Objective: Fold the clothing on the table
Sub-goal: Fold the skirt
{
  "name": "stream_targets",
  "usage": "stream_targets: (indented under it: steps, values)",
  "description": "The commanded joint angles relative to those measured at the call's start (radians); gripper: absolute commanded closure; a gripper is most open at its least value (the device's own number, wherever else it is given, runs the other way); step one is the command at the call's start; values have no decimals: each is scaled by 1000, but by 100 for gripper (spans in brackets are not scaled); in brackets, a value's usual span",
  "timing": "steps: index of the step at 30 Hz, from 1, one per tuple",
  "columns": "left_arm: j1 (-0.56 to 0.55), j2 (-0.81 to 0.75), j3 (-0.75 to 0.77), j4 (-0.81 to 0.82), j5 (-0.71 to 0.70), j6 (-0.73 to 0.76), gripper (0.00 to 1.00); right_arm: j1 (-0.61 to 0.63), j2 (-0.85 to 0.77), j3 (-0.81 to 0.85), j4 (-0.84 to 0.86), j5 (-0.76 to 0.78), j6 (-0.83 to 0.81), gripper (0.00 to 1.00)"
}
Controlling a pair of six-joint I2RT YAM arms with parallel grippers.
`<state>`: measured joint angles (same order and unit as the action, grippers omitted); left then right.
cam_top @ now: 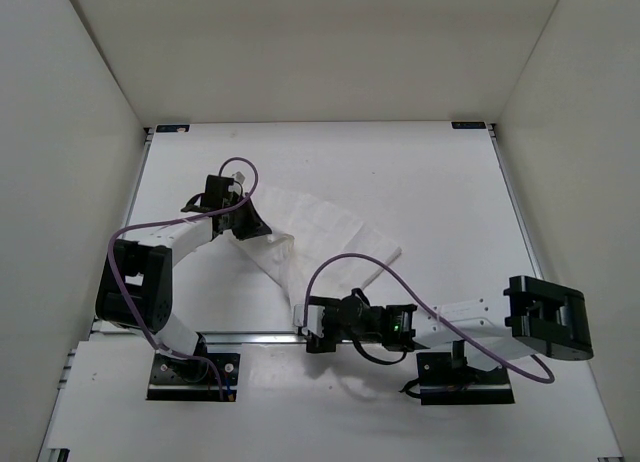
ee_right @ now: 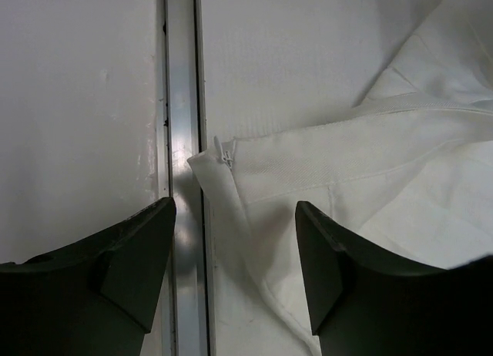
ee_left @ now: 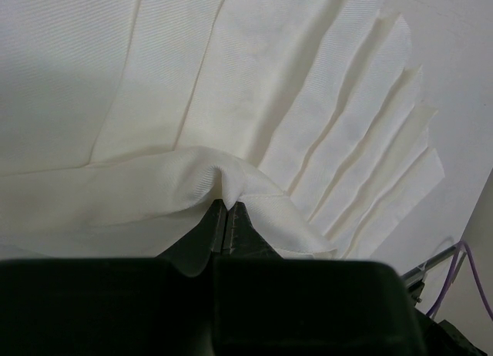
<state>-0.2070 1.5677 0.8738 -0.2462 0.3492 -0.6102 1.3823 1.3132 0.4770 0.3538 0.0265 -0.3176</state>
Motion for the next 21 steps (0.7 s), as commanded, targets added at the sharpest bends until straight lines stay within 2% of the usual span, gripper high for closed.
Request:
stream_targets:
  steps: [1,4,7,8,9,10,11,14,18,21]
  values:
    - [-2,-9,1,25,24,4,100,11,50,37,129,76,-38,40]
    - [3,-12,-7,24,27,7,100,14,99,52,172,102,-61,41]
    - [7,-23,-13,30,27,9,100,0,142,52,241,105,-66,51]
    - [11,-23,-16,28,28,12,100,0,143,54,243,111,-67,62]
    - [14,-29,-21,24,30,9,100,-5,156,58,263,113,-66,81]
    - [12,-40,-25,13,30,19,100,-6,147,55,267,119,-54,97]
    - [24,-41,-19,13,36,21,100,-12,136,58,258,118,-43,100]
    - [37,-87,-25,-11,34,30,100,-69,0,52,206,87,82,100]
    - [37,-200,-42,-39,28,30,100,-213,-213,22,33,21,141,100]
    - [24,-317,-64,-68,2,14,100,-424,-427,-17,-100,-125,204,100]
